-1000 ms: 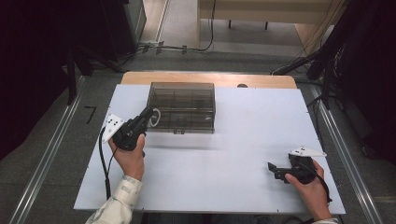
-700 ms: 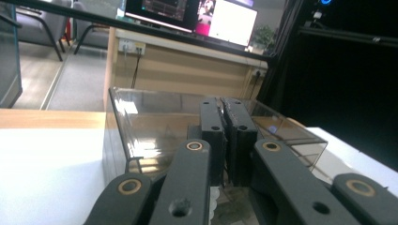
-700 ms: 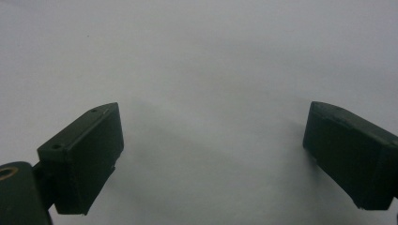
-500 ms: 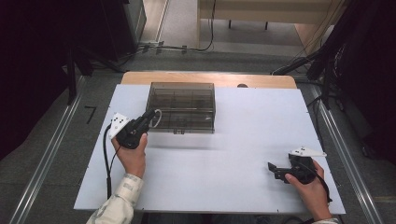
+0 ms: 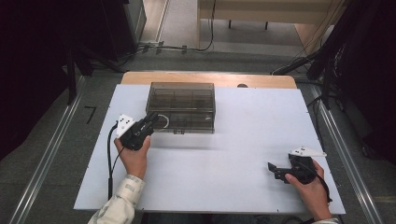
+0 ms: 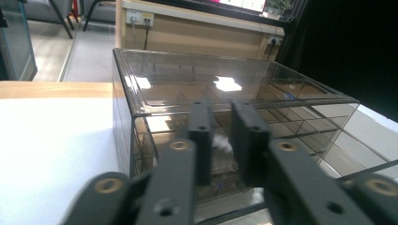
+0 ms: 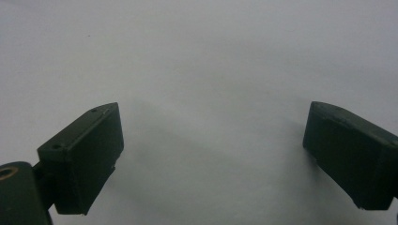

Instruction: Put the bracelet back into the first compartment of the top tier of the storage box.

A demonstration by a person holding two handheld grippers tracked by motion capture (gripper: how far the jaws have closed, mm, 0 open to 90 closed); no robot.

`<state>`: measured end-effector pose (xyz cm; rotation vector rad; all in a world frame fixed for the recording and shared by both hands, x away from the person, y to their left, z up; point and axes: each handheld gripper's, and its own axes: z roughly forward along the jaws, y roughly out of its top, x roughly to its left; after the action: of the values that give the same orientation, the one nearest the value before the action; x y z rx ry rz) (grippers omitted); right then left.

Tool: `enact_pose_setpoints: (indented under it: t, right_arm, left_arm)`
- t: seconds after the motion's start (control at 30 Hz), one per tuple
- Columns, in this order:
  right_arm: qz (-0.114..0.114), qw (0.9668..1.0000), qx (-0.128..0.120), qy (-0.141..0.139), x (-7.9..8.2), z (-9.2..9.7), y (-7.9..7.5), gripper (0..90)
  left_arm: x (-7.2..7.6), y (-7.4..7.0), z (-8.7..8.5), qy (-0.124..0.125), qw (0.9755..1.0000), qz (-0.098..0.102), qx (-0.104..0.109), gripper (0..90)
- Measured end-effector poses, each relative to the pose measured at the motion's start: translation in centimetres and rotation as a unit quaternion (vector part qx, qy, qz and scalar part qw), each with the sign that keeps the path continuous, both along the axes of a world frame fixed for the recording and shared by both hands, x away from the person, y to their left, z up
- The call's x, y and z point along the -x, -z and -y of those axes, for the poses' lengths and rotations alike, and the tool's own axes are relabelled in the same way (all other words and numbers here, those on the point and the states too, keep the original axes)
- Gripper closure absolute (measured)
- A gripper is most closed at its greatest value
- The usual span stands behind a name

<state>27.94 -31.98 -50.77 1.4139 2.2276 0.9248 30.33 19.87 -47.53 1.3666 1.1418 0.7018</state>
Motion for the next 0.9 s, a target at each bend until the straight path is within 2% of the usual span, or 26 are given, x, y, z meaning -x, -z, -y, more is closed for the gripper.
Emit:
enact_pose_setpoints:
  t: [0.13,0.23,0.3,0.33,0.5,0.67,0.8,0.9]
  right_arm:
    - [0.000,1.0000,0.000,0.001,0.0,0.0,0.0,3.8]
    - [0.000,1.0000,0.000,0.001,0.0,0.0,0.0,3.8]
    - [0.000,1.0000,0.000,0.001,0.0,0.0,0.0,3.8]
    - [0.000,1.0000,0.000,0.001,0.0,0.0,0.0,3.8]
    - [0.000,1.0000,0.000,0.001,-0.1,0.0,0.0,3.8]
    - [0.000,1.0000,0.000,-0.001,-0.1,0.0,0.0,3.8]
    - [0.001,1.0000,0.000,-0.001,-0.1,0.0,0.0,3.8]
    - [0.000,1.0000,0.000,0.000,-0.1,0.0,0.0,3.8]
  left_arm:
    - [0.3,-0.2,-0.2,0.000,1.0000,0.005,0.005,71.4]
    - [0.5,-0.4,-0.4,-0.002,1.0000,0.006,0.003,63.6]
    - [0.7,-0.3,-0.6,-0.005,0.9998,0.010,0.014,59.0]
    - [0.9,-0.2,-0.7,-0.007,0.9997,0.009,0.020,58.3]
    - [1.6,-0.1,-1.6,-0.020,0.9995,0.001,0.024,48.3]
    - [2.4,0.0,-2.0,-0.025,0.9995,0.009,0.019,39.1]
    - [3.1,0.0,-2.1,-0.021,0.9998,-0.007,0.003,32.0]
    - [3.8,-0.1,-2.2,-0.011,0.9997,-0.019,-0.010,31.0]
